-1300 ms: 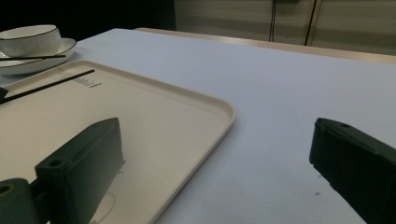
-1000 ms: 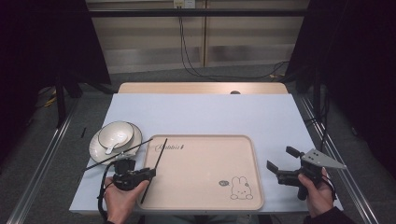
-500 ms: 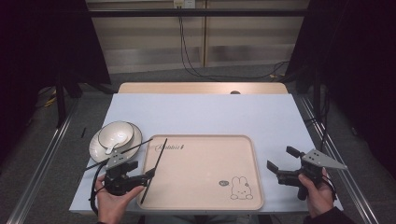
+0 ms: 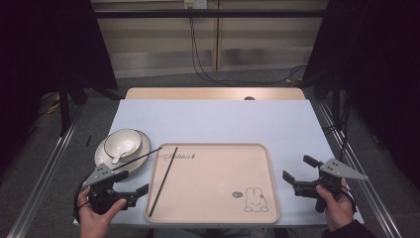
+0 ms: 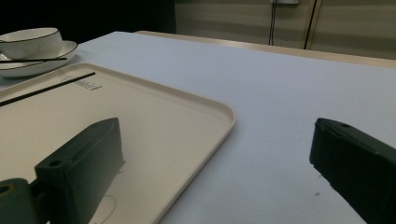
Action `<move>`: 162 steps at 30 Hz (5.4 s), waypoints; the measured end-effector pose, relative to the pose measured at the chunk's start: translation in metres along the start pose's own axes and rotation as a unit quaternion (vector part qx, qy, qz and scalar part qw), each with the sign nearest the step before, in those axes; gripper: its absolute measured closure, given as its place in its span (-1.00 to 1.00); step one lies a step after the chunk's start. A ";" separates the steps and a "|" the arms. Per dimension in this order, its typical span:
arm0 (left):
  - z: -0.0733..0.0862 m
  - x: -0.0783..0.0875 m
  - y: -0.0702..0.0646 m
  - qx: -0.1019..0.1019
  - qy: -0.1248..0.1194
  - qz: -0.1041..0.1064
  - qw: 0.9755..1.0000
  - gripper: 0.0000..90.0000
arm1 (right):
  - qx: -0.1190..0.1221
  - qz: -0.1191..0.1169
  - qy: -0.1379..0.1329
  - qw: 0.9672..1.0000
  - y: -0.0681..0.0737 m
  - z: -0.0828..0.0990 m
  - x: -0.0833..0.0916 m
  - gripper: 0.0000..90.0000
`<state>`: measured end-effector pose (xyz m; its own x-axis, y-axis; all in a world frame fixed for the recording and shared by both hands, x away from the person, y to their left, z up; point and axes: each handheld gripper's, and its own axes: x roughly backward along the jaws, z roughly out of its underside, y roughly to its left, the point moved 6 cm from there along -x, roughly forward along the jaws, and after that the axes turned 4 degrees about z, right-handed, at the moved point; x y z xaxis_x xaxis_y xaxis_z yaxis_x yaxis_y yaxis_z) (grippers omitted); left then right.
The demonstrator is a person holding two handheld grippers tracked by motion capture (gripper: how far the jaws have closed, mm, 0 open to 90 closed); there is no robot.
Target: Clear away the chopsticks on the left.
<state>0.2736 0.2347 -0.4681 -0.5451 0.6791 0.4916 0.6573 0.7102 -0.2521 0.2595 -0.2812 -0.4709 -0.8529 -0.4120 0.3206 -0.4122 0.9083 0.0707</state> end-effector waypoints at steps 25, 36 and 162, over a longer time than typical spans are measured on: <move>-0.004 0.043 0.050 -0.044 0.003 0.034 0.998 -0.90 | 0.000 0.003 0.002 1.000 -0.001 0.000 0.001 -0.95; -0.007 0.055 0.078 -0.050 0.007 0.024 0.998 -0.88 | -0.001 0.004 0.001 1.000 -0.001 0.000 0.000 -0.95; -0.011 -0.004 -0.030 0.062 0.046 0.014 0.997 0.91 | 0.003 -0.002 0.001 1.000 0.001 0.000 -0.001 -0.95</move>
<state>0.2616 0.2084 -0.4528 -0.4740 0.6824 0.5565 0.5991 0.7131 -0.3641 0.2604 -0.2801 -0.4711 -0.8503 -0.4159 0.3226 -0.4178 0.9061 0.0669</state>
